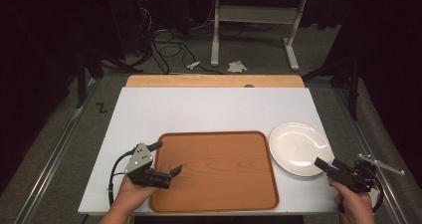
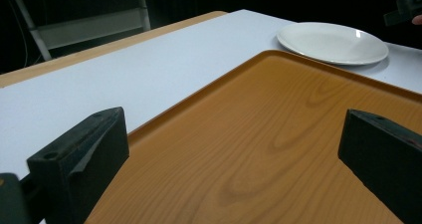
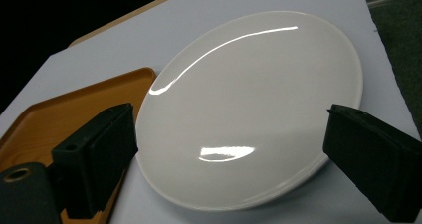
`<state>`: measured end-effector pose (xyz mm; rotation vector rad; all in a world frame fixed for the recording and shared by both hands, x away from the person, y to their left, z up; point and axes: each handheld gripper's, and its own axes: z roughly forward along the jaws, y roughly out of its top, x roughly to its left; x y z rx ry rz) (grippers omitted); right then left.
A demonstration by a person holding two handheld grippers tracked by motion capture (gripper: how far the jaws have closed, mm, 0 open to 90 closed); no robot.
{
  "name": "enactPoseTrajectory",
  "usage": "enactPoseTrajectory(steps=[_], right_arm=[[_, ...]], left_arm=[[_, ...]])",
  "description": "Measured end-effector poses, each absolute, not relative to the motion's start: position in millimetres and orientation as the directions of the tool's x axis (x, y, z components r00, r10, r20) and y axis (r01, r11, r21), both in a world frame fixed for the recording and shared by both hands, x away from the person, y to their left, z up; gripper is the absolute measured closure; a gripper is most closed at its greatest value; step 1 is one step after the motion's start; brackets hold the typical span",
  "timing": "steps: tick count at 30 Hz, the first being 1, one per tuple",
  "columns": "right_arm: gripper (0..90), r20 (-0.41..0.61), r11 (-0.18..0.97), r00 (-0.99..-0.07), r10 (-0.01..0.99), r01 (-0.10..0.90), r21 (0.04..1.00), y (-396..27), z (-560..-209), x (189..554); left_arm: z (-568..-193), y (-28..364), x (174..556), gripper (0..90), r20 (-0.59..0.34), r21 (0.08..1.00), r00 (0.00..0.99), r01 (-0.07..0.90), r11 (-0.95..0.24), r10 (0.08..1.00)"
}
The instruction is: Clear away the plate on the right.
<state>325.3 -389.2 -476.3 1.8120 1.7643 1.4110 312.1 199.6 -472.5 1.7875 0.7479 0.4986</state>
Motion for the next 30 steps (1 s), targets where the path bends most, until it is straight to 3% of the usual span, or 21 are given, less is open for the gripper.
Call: enactPoseTrajectory(steps=[10, 19, 30], right_arm=[[1.2, 0.572, -0.332, -0.126, 0.811, 0.706, 0.626, -399, -492, 330], [1.1, 0.662, -0.396, -0.083, 0.745, 0.743, 0.539, -402, -499, 333], [2.2, 0.699, -0.439, -0.049, 0.713, 0.747, 0.5, -405, -504, 337]], left_arm=[[-472, 198, 311, 0.2, -0.018, 0.944, 0.722, 0.24, -0.226, 0.692], [-472, 198, 311, 0.2, -0.016, 0.944, 0.724, 0.238, -0.228, 0.689], [-472, 198, 311, 0.2, -0.015, 0.943, 0.725, 0.239, -0.231, 0.689]])
